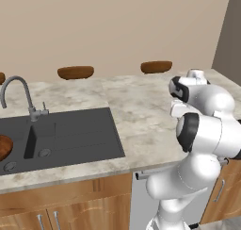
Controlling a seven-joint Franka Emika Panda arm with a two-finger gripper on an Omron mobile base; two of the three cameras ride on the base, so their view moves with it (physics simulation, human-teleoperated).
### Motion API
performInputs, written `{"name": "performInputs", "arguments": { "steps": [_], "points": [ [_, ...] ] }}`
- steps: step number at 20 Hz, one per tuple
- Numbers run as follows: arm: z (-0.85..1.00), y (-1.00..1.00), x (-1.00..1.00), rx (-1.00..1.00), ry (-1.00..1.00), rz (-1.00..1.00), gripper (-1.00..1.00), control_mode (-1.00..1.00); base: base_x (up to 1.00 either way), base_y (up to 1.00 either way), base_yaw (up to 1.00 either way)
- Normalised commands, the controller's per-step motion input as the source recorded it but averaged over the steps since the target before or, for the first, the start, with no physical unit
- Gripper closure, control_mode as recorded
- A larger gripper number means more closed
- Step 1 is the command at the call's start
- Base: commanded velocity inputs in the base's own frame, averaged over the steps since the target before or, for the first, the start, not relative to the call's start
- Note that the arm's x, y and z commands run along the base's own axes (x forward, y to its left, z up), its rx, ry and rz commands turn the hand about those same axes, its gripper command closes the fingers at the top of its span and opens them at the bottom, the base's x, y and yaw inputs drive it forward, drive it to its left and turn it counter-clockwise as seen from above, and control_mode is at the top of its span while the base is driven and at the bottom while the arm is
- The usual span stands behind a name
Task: Remove the lemon wedge and lime from the sink. Then move the bowl and cup from the counter to the sink for washing.
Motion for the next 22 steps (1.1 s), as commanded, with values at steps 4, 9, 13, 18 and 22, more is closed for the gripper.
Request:
{"name": "performInputs", "arguments": {
  "steps": [4, 9, 13, 18, 22],
  "points": [
    [-0.13, -0.07, 0.00, 0.00, -0.02, 0.00, -1.00, -1.00, 0.00, 0.00, 0.00],
    [-0.12, -0.01, 0.00, 0.00, -0.02, 0.00, -1.00, -1.00, 0.00, 0.00, 0.00],
    [-0.12, 0.00, 0.02, 0.00, 0.00, 0.00, -1.00, -1.00, 0.00, 0.00, 0.00],
    [-0.15, 0.00, 0.06, 0.00, 0.00, 0.00, -1.00, -1.00, 0.00, 0.00, 0.00],
    [-0.15, 0.00, 0.12, 0.00, 0.00, 0.00, -1.00, -1.00, 0.00, 0.00, 0.00]
  ]
}}
